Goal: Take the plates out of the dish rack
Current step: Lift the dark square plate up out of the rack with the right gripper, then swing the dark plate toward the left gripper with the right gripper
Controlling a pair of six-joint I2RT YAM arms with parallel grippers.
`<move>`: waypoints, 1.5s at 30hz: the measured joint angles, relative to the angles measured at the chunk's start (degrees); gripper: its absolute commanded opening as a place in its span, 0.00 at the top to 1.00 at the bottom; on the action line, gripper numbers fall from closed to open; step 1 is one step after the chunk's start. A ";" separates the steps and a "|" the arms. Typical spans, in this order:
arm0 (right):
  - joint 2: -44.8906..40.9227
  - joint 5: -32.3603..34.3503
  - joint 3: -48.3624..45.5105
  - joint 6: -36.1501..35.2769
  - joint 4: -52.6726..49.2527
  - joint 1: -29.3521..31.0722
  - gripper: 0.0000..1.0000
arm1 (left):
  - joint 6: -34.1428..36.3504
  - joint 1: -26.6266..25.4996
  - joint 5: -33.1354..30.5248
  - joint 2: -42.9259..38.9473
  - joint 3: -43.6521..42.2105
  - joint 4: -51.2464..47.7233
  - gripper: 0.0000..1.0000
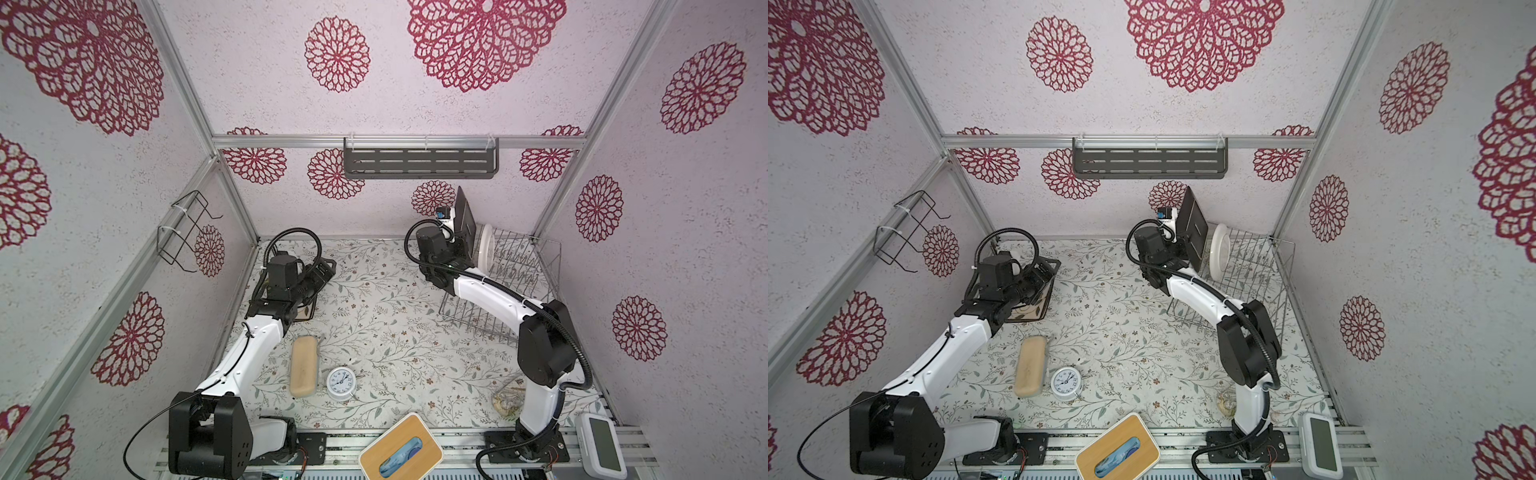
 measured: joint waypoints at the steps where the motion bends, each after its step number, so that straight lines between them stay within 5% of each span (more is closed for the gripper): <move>1: -0.63 -0.02 -0.44 0.46 -0.09 0.48 1.00 | 0.00 0.00 -0.04 -0.35 0.00 0.00 0.03; 12: -8.17 -0.83 -4.70 2.75 -0.98 5.88 1.00 | -0.24 -0.11 -0.55 -5.05 -1.29 -0.50 0.03; 18: -13.22 -6.23 -6.21 10.14 -6.23 8.90 1.00 | -0.74 -0.33 -0.90 -8.35 -3.67 -0.83 0.03; 45: -26.49 -42.71 -26.62 38.07 -0.61 9.40 1.00 | -5.27 -0.35 3.61 -11.93 -12.22 3.48 0.03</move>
